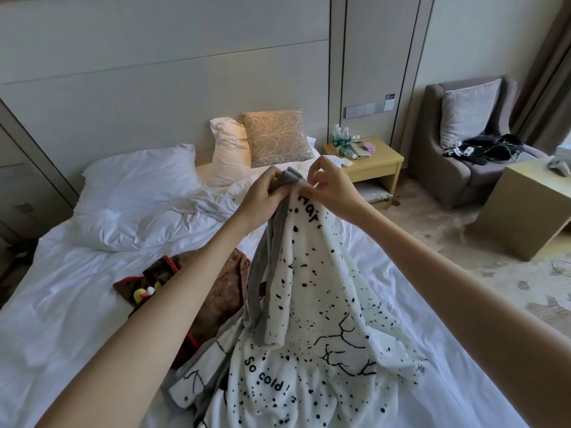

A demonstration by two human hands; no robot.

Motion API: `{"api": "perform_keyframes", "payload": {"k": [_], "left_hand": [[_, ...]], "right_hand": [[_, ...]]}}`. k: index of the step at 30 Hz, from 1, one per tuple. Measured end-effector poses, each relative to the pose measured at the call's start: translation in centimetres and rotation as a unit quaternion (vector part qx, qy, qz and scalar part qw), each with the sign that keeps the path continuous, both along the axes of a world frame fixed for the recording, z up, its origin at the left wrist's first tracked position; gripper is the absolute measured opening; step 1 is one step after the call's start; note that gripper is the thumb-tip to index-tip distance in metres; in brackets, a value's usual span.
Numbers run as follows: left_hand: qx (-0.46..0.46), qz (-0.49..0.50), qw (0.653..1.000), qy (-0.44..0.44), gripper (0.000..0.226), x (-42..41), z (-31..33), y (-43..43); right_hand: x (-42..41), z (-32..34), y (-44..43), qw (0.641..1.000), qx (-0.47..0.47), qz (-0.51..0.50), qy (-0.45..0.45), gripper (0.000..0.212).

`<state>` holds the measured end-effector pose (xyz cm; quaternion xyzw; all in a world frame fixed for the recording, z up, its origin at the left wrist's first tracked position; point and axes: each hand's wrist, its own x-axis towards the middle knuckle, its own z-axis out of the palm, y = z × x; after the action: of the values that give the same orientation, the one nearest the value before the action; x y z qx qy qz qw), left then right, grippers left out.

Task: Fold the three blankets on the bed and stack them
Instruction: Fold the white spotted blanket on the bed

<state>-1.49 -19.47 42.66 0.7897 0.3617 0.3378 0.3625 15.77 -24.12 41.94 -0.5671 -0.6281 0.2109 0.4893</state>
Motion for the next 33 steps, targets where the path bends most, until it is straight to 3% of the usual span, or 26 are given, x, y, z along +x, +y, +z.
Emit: {"api": "perform_keyframes", "payload": {"k": [13,16,20,24,27,33], "left_hand": [[0.030,0.024,0.999,0.003,0.019,1.1,-0.1,2.0],[0.035,0.035,0.999,0.014,0.021,1.2,-0.2,2.3],[0.029,0.035,0.998,-0.044,0.009,1.0,0.7,2.3],[0.032,0.054,0.993,-0.103,0.013,-0.1,1.9,2.7],[0.027,0.069,0.987,-0.141,0.020,-1.0,3.0,3.1],[-0.028,0.128,0.973,-0.188,0.011,-4.2,2.5,5.2]], "right_hand": [[0.2,-1.5,1.2,0.994,0.059,0.013,0.096,0.020],[0.2,-2.1,1.8,0.998,0.007,0.028,0.050,0.019],[1.0,-5.3,2.1,0.992,-0.110,0.028,-0.047,0.017],[2.8,-9.6,1.8,0.956,-0.250,0.025,-0.150,0.032],[3.8,-12.8,0.8,0.933,-0.328,0.037,-0.145,0.026],[6.5,-14.5,-0.4,0.927,-0.334,-0.013,-0.172,0.027]]}}
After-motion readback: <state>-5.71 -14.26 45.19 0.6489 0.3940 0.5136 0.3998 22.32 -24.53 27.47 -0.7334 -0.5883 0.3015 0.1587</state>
